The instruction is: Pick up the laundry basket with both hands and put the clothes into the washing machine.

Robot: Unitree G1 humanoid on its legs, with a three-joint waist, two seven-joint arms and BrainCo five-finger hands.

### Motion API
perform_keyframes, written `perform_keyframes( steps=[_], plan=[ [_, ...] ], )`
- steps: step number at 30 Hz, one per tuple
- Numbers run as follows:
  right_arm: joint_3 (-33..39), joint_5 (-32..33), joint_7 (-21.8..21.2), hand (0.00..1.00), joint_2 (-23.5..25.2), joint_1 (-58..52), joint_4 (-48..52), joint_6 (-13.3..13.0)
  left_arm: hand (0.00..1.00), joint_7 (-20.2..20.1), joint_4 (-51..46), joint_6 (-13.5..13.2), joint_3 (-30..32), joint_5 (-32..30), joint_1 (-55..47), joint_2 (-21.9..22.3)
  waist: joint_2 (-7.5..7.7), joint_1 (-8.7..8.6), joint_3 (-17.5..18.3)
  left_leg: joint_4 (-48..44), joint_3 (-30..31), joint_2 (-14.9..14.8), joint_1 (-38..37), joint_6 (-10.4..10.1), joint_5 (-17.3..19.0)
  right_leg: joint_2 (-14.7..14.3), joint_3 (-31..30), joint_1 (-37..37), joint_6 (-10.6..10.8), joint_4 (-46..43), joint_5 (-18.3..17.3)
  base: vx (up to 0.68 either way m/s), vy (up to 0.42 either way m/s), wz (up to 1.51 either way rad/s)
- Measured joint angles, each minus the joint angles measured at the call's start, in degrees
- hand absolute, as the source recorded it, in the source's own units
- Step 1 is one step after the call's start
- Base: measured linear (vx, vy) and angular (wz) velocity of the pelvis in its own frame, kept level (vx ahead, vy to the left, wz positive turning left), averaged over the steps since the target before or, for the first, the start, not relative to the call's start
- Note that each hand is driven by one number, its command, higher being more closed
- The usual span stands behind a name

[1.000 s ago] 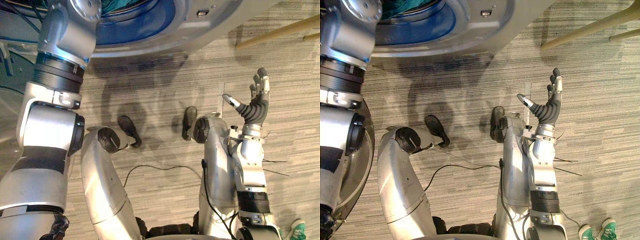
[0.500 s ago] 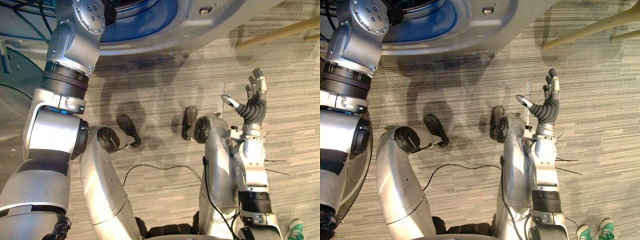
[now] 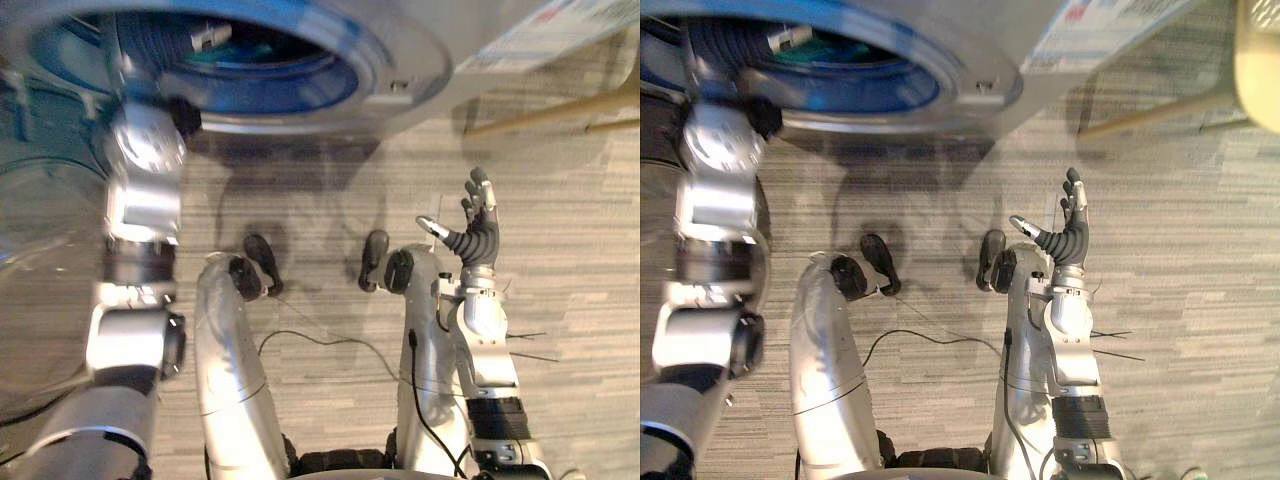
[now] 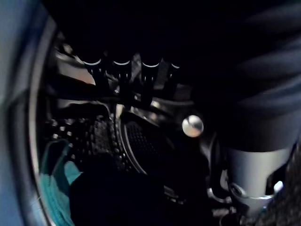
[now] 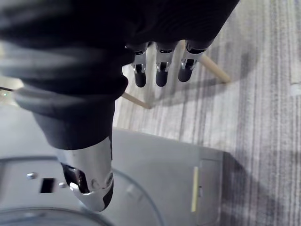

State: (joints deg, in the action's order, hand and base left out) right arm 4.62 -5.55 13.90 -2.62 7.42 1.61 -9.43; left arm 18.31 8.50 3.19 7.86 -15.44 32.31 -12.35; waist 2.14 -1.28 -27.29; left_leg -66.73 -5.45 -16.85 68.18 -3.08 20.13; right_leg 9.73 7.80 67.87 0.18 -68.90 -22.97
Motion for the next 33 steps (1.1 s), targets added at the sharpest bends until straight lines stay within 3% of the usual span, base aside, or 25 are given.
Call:
perform_keyframes(
  steps=[4,6,9,14,17,22,25,33],
  plan=[
    [0.63,0.97,-0.15,0.00,-0.04,-3.99,-4.94,0.86,0.00,0.05,0.06,-3.94,-3.67,8.88,-16.12,8.49,-0.17,0.80,2.60,8.92,-1.20,0.98,-11.71,-1.37,-1.41,0.05,1.64,-11.46,-0.55,7.89,0.46,0.15,-0.072,0.16],
    [1.56,1.08,-0.43,0.00,-0.06,-7.39,-10.10,2.24,0.00,-4.04,1.72,-6.06,-6.22,14.00,-25.07,11.30,-0.43,1.40,6.15,16.05,-1.90,1.40,-19.73,-1.94,-2.90,-0.64,3.30,-20.03,-0.34,14.99,1.47,0.17,-0.051,0.15],
    [2.52,1.16,-0.55,0.00,-0.08,-11.72,-16.21,3.47,0.00,-8.40,6.95,-7.58,-8.09,17.97,-31.93,12.33,-0.48,2.18,8.72,26.94,-3.47,2.92,-33.15,-2.13,-5.68,-0.81,4.70,-33.10,0.47,24.82,3.44,0.22,-0.022,0.20],
    [2.86,2.73,-1.82,0.00,0.02,-15.42,-25.19,3.74,0.00,-11.94,16.24,-8.09,-7.44,19.97,-38.83,12.22,-0.96,2.42,15.55,41.01,-6.67,4.19,-46.77,-2.25,-9.58,-1.96,5.41,-45.82,1.61,38.41,7.40,0.18,0.025,0.00],
    [5.10,2.71,-2.98,0.00,-0.72,-13.89,-39.14,3.85,0.00,-13.40,30.32,-7.99,-5.46,19.02,-38.58,11.84,-2.92,2.26,19.60,54.03,-8.10,6.00,-55.71,-2.48,-14.79,-3.53,5.60,-54.24,2.62,51.47,12.92,0.17,0.060,-0.05],
    [6.83,2.70,-4.15,0.00,-1.47,-12.94,-49.17,5.36,0.00,-13.25,38.44,-7.34,-3.06,14.96,-38.49,10.01,-4.33,2.13,20.92,64.09,-8.86,7.66,-64.52,-2.67,-18.68,-5.09,5.68,-63.22,3.21,62.43,17.69,0.08,0.047,-0.04],
    [7.24,2.71,-4.21,0.00,-1.54,-12.97,-51.47,5.48,0.00,-13.25,40.55,-7.33,-2.77,13.37,-38.55,9.04,-4.28,2.09,22.57,65.22,-8.81,8.14,-66.37,-2.68,-19.09,-5.20,5.80,-65.94,3.35,65.27,18.89,0.02,0.035,0.03],
    [7.17,3.44,-4.34,0.00,-1.39,-11.86,-55.66,5.40,0.00,-13.26,43.86,-7.37,-3.53,11.05,-39.03,9.13,-4.14,2.06,23.00,69.47,-8.75,9.51,-69.73,-1.97,-21.30,-5.53,5.52,-69.15,3.58,69.67,22.07,-0.05,0.025,0.00]
  ],
)
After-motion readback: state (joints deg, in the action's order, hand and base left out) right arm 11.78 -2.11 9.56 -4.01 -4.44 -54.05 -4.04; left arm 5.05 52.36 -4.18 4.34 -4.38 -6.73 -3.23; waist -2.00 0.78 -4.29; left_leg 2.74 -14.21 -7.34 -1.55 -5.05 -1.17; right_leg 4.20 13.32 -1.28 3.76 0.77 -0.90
